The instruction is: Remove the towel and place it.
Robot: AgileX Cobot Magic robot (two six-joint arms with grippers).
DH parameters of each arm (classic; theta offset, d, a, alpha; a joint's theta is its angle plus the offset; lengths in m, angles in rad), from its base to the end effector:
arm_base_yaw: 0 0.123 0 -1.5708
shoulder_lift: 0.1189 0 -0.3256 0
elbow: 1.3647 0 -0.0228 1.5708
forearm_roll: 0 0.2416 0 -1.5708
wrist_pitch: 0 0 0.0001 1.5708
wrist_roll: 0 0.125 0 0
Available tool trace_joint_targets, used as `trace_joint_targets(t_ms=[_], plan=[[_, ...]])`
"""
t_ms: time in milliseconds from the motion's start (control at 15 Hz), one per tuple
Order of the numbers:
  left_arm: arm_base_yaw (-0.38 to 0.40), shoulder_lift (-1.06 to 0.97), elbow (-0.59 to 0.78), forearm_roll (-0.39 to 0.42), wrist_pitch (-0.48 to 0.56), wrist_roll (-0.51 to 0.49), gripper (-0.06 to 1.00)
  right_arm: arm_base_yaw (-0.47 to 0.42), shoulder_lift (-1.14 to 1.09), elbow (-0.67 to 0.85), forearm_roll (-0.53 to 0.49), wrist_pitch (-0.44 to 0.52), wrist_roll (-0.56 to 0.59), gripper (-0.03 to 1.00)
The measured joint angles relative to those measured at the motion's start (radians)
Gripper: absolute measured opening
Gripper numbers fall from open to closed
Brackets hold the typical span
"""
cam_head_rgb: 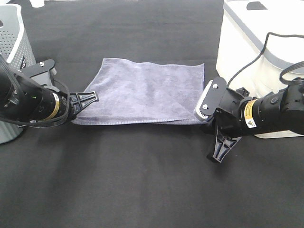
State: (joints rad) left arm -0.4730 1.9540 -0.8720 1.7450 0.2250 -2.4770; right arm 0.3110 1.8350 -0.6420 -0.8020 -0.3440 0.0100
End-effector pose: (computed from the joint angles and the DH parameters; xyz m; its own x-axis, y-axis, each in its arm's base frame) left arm 0.3489 -0.1476 0.1187 -0.7632 -0.3383 -0.5506 -0.2358 0.9391 -0.2501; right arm 0.3043 0.1296 0.1272 -0.2142 -0.7722 -0.5981 -0.8223 0.4731 -0.3163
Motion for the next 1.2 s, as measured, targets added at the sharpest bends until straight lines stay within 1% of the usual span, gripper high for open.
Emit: trace_joint_targets(t_ms=[67,133,200,267,333,400,467,533,600,667,733,800,933,1000,1067,1133,1200], plan=[[0.000,0.000,0.002,0.000,0.000,0.009,0.04,0.000,0.003,0.000,0.000,0.000,0.000,0.02],[0.000,0.000,0.002,0.000,0.000,0.025,0.12,0.000,0.004,0.000,-0.001,0.000,-0.001,0.08],[0.000,0.000,0.002,0.000,0.000,0.043,0.25,0.000,0.004,0.000,-0.016,0.000,-0.001,0.19],[0.000,0.000,0.002,0.000,0.000,0.064,0.41,0.000,0.004,0.000,-0.031,0.000,-0.001,0.33],[0.000,0.000,0.002,0.000,0.000,0.076,0.56,0.000,0.004,0.000,-0.043,0.000,-0.002,0.50],[0.000,0.000,0.002,0.000,-0.001,0.083,0.68,0.000,0.004,0.000,-0.045,0.000,-0.002,0.61],[0.000,0.000,0.002,0.000,-0.009,0.085,0.76,0.000,0.000,0.000,-0.045,0.004,-0.002,0.67],[0.000,-0.014,0.002,0.000,-0.061,0.086,0.80,0.000,-0.047,0.001,-0.049,0.038,-0.003,0.70],[0.000,-0.014,0.002,0.000,-0.061,0.086,0.80,0.000,-0.047,0.001,-0.049,0.038,-0.003,0.70],[0.000,-0.068,0.003,-0.001,-0.092,0.090,0.81,0.000,-0.168,0.003,-0.049,0.055,-0.004,0.71],[0.000,-0.108,-0.005,-0.001,-0.094,0.109,0.81,0.000,-0.249,0.003,-0.050,0.054,-0.010,0.71],[0.000,-0.151,-0.029,-0.001,-0.094,0.140,0.81,0.000,-0.325,0.003,-0.051,0.049,-0.018,0.71],[0.000,-0.211,-0.128,-0.001,-0.094,0.223,0.81,0.000,-0.458,-0.015,-0.044,0.046,-0.020,0.71],[0.000,-0.226,-0.183,-0.001,-0.094,0.265,0.81,0.000,-0.506,-0.035,-0.023,0.053,-0.020,0.71],[0.000,-0.235,-0.241,-0.001,-0.092,0.311,0.81,0.000,-0.547,-0.063,0.021,0.064,-0.023,0.71],[0.000,-0.238,-0.302,-0.001,-0.075,0.359,0.80,0.000,-0.573,-0.095,0.078,0.089,-0.033,0.70],[0.000,-0.239,-0.360,-0.001,-0.034,0.430,0.80,0.000,-0.590,-0.139,0.137,0.129,-0.050,0.70]])
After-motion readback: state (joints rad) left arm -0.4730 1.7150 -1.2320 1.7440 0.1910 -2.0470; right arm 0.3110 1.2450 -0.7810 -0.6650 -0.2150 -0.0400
